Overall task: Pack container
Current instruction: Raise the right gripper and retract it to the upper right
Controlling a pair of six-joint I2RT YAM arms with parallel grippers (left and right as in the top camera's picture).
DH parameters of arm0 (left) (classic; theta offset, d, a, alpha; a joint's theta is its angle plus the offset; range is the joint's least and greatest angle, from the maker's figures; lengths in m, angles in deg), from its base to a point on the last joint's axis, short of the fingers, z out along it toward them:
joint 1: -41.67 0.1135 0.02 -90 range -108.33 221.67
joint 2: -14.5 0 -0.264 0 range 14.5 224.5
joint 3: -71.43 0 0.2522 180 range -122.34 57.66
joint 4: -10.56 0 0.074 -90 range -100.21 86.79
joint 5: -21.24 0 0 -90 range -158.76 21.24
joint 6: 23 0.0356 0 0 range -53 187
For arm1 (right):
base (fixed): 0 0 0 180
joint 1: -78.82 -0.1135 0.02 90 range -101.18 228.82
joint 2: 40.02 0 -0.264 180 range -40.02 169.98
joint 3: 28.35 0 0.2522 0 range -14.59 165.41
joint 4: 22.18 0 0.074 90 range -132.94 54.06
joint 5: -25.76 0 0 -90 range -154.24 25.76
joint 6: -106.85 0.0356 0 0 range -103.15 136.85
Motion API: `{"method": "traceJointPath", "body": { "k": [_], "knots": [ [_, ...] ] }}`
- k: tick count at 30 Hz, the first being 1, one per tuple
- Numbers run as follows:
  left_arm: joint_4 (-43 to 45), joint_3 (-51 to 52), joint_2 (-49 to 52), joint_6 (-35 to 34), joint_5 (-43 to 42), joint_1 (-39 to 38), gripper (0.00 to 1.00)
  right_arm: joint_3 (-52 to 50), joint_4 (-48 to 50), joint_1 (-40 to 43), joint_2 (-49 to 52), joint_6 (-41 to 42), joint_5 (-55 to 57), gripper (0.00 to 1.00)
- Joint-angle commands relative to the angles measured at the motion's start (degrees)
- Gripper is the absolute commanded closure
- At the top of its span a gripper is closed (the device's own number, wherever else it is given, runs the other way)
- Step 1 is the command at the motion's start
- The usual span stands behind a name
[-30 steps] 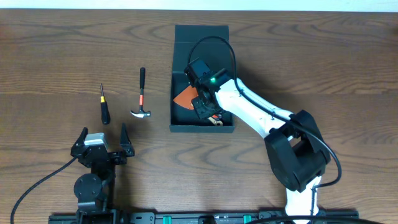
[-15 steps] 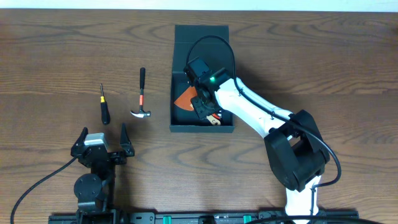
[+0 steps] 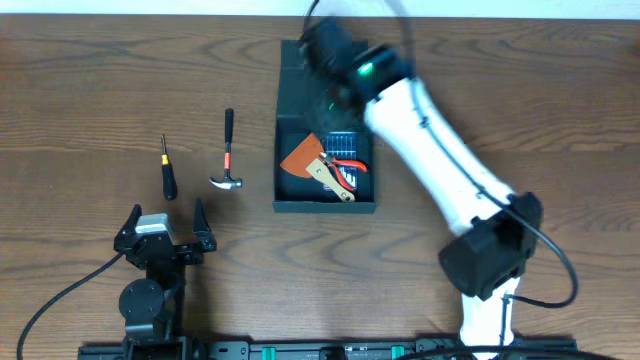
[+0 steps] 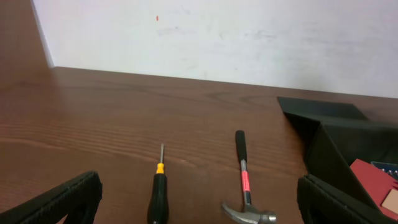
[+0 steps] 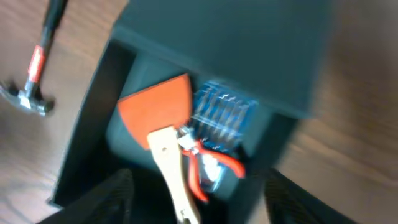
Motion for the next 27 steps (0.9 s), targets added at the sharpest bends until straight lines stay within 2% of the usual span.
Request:
{"method": "traceJointPath", "body": {
  "k": [1, 6, 7, 9, 10, 12, 17, 27],
  "knots": [
    [-1.9, 1.2, -0.3, 1.0, 0.5, -0.2, 0.01, 7.5, -3.8, 7.5, -0.4, 2.1, 1.6, 0.22],
    [-1.9, 1.2, -0.3, 1.0, 0.5, -0.2, 0.01, 14.1, -10.1, 18.8, -0.4, 2.1, 1.4, 0.18],
    [-1.9, 1.2, -0.3, 1.0, 0.5, -0.2, 0.02, 14.8, -11.1, 21.0, -0.4, 2.1, 1.3, 0.15],
    [-1.9, 1.2, -0.3, 1.0, 0.5, -0.2, 0.02, 15.3, -12.3, 24.8, -0.4, 1.8, 0.4, 0.02],
    [-1.9, 1.2, -0.3, 1.0, 0.5, -0.2, 0.01, 15.3, -12.6, 26.6, -0.4, 0.5, -1.4, 0.01],
    [-1.9, 1.2, -0.3, 1.0, 0.5, -0.2, 0.02, 15.3, -12.9, 29.2, -0.4, -2.5, -4.6, 0.01],
    [-1.9, 1.2, -0.3, 1.0, 0.5, -0.2, 0.02, 15.3, -12.9, 32.6, -0.4, -3.5, -4.6, 0.01],
    [-1.9, 1.2, -0.3, 1.0, 0.5, -0.2, 0.02, 15.3, -13.9, 32.8, -0.4, -3.5, -4.7, 0.01]
  ]
}}
